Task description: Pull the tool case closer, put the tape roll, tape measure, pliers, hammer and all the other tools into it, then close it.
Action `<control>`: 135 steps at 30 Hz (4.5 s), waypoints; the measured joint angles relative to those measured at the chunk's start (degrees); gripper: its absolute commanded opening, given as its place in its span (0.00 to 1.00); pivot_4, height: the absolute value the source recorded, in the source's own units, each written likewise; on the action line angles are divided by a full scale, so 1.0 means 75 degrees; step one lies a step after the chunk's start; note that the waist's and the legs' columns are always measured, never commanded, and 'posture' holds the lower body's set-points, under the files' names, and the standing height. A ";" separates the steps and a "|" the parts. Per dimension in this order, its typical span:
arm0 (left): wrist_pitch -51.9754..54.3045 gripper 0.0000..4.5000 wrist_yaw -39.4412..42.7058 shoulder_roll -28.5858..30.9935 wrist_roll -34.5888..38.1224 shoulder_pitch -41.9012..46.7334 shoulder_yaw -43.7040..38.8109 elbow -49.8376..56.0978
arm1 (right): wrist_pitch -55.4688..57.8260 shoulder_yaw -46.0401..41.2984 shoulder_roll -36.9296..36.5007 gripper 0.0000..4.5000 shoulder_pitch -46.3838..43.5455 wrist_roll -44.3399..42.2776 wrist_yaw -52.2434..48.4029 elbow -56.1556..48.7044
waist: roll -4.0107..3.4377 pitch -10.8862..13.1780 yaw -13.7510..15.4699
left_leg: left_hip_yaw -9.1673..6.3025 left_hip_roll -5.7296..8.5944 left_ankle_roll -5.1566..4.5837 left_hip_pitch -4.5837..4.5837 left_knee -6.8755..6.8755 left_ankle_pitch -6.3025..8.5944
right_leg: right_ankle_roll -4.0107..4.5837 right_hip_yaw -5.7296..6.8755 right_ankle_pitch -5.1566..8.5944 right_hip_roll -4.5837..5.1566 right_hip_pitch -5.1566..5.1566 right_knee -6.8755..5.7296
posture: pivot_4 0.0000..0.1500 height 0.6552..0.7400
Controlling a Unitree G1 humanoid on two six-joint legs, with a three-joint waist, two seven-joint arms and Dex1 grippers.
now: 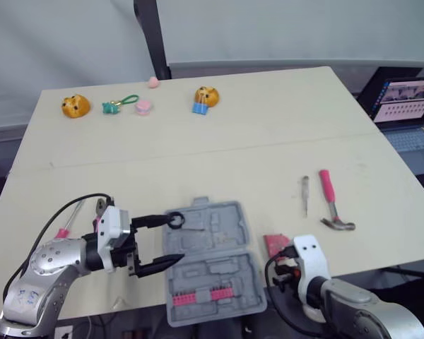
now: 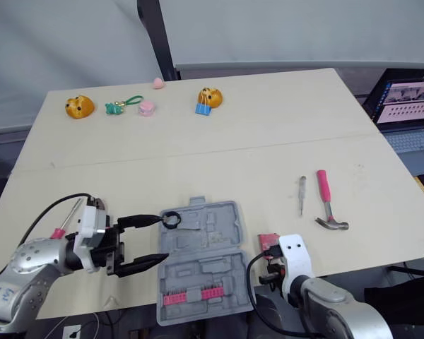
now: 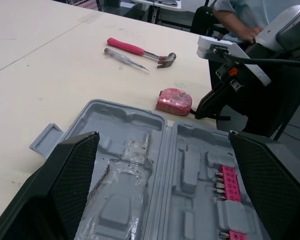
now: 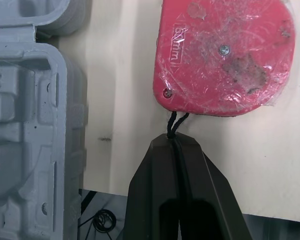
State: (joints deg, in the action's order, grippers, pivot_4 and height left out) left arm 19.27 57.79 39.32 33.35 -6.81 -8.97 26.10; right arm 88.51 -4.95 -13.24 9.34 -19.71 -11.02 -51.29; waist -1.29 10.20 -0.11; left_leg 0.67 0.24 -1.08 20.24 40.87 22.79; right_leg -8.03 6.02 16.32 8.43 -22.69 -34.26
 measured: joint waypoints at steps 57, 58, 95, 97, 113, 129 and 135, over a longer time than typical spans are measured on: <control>-0.3065 1.00 0.1954 0.0196 -0.0163 -0.1691 -0.1140 -0.0296 | -0.9302 0.0063 -0.6200 0.98 -0.0442 0.0005 -0.7340 0.3992 | 0.0031 0.0070 0.0181 | 0.0019 0.0002 -0.0022 -0.0008 0.0022 0.0003 | -0.0022 0.0009 -0.0013 0.0011 0.0030 0.0057 | 1.00 0.71; -0.3064 1.00 0.1934 0.0201 -0.0164 -0.1675 -0.1140 -0.0296 | -0.9442 0.0205 -0.6179 0.98 -0.0557 0.0123 -0.7369 0.4182 | 0.0031 0.0070 0.0177 | 0.0019 0.0003 -0.0022 -0.0007 0.0022 0.0003 | -0.0022 0.0009 -0.0013 0.0012 0.0030 0.0057 | 1.00 0.71; -0.3080 1.00 0.1055 0.0113 -0.0276 -0.2365 -0.1173 0.0327 | -1.1546 0.2412 -0.4978 0.98 -0.2930 0.2036 -0.7967 0.7446 | 0.0031 0.0073 0.0169 | 0.0018 0.0001 -0.0019 -0.0004 0.0032 0.0001 | -0.0023 0.0018 -0.0014 0.0012 0.0031 0.0039 | 1.00 0.71; -0.3072 1.00 0.1042 0.0114 -0.0276 -0.2366 -0.1173 0.0329 | -1.1570 0.2413 -0.4867 0.98 -0.2932 0.2052 -0.7952 0.7448 | 0.0031 0.0073 0.0169 | 0.0018 0.0000 -0.0017 -0.0004 0.0033 0.0000 | -0.0022 0.0018 -0.0014 0.0010 0.0031 0.0038 | 1.00 0.71; -0.3056 1.00 0.1033 0.0117 -0.0276 -0.2250 -0.1154 0.0334 | -1.1435 0.2413 -0.4696 0.98 -0.3013 0.2209 -0.7737 0.7409 | 0.0032 0.0073 0.0153 | 0.0019 0.0000 -0.0017 -0.0004 0.0038 0.0000 | -0.0022 0.0016 -0.0014 0.0011 0.0031 0.0029 | 1.00 0.71; -0.2902 1.00 0.0813 0.0116 -0.0281 -0.2232 -0.1058 0.0335 | -1.1022 0.2413 -0.4817 0.66 -0.3198 0.2235 -0.7858 0.7175 | 0.0031 0.0074 0.0150 | 0.0019 0.0001 -0.0017 -0.0004 0.0040 0.0000 | -0.0022 0.0015 -0.0014 0.0011 0.0030 0.0025 | 1.00 0.71; -0.2704 1.00 0.0828 0.0291 -0.0277 -0.1908 -0.1084 0.0129 | -0.8698 0.2587 -0.5742 0.66 -0.4533 0.2278 -0.8560 0.5665 | 0.0021 0.0079 0.0127 | 0.0013 -0.0002 -0.0015 -0.0003 0.0040 0.0000 | -0.0016 0.0015 -0.0011 0.0012 0.0022 0.0034 | 1.00 0.71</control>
State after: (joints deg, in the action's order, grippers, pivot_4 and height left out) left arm -1.01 64.00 41.51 31.28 -21.12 -17.10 27.07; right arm 23.27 14.46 -56.30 -24.66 -2.63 -75.22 -8.80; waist -1.13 10.79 0.84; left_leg 0.77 0.22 -1.20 20.21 41.17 22.79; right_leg -8.15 6.14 16.24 8.52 -22.52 -34.00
